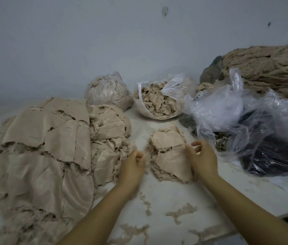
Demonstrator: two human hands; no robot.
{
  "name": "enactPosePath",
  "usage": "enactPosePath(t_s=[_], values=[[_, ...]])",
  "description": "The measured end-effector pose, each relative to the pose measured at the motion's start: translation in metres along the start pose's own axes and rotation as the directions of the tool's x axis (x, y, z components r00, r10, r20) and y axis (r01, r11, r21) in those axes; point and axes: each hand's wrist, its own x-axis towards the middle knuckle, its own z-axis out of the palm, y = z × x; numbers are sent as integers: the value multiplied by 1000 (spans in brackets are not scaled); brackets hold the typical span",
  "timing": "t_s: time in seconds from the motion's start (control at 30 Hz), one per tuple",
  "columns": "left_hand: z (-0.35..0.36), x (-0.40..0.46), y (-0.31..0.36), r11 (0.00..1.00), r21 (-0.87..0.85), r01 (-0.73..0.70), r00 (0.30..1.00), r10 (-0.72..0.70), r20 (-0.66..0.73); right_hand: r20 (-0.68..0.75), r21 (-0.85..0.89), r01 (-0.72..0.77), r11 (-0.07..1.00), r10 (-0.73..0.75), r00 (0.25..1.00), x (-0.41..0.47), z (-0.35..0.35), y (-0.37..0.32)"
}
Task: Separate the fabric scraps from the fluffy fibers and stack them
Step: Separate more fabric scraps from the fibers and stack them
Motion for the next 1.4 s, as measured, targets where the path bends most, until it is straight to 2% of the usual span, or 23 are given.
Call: enactPosePath(t_s=[0.03,0.1,0.13,0.17,0.23,0.27,0.37,0.43,0.47,0.5,0.53,0.57,0.63,0.73,0.8,0.87,0.97,1.07,1.13,1.2,1.27,1.33,1.4], values=[[-7,1,-9,986,161,-54,997,63,-52,46,-11,84,996,-83,995,-6,2,2],[-22,2,-21,852,517,-83,991,126,-48,253,-103,233,967,-202,946,-20,10,4],[-26,1,-26,767,638,-67,994,103,-20,362,-189,289,938,-207,909,-25,14,6],[-29,0,-30,726,685,-50,998,68,1,434,-291,337,895,-190,881,-28,18,7],[-33,-3,-32,804,593,-53,999,42,32,444,-433,380,817,-173,879,-33,23,3],[-37,-3,-32,866,495,-75,997,60,46,420,-425,391,817,-205,884,-37,26,-3],[-47,-7,-29,983,177,-54,995,37,97,441,-167,401,901,-295,848,-54,35,-24],[-54,-13,-26,999,34,-8,992,3,125,554,6,244,970,-206,807,-66,46,-39],[-57,-17,-24,1000,-14,-16,987,18,162,624,88,75,993,-114,773,-71,53,-47],[-58,-22,-24,998,-43,-46,976,54,210,693,162,-151,975,-3,721,-74,60,-52],[-59,-26,-24,996,-51,-77,963,87,255,750,202,-362,910,94,654,-76,67,-56],[-60,-30,-24,993,-43,-107,953,114,280,777,224,-501,836,158,610,-77,74,-59],[-65,-34,-25,984,-6,-179,949,174,264,757,233,-585,777,233,610,-77,87,-61],[-81,-27,-31,943,99,-318,944,305,127,692,243,-530,812,238,681,-77,96,-57],[-90,-19,-38,893,268,-360,925,305,225,670,227,-429,874,179,720,-79,94,-50],[-91,-11,-48,842,378,-385,904,260,340,658,129,-269,954,121,744,-82,88,-43],[-86,-6,-54,813,402,-422,888,279,366,620,-14,-29,999,31,784,-76,80,-40],[-77,-7,-62,770,419,-481,855,308,417,457,-92,220,971,-155,876,-59,82,-48],[-75,-9,-65,777,417,-472,866,322,381,479,-256,374,892,-219,850,-47,91,-51],[-74,-10,-62,795,410,-446,879,303,369,585,-424,487,764,-179,791,-40,101,-50],[-74,-11,-57,806,413,-424,887,277,370,613,-456,516,725,-164,773,-41,106,-53],[-75,-11,-51,836,398,-377,913,264,310,547,-330,454,828,-224,807,-44,104,-55],[-74,-8,-43,872,335,-356,930,298,214,464,-100,339,936,-257,847,-51,96,-58]])
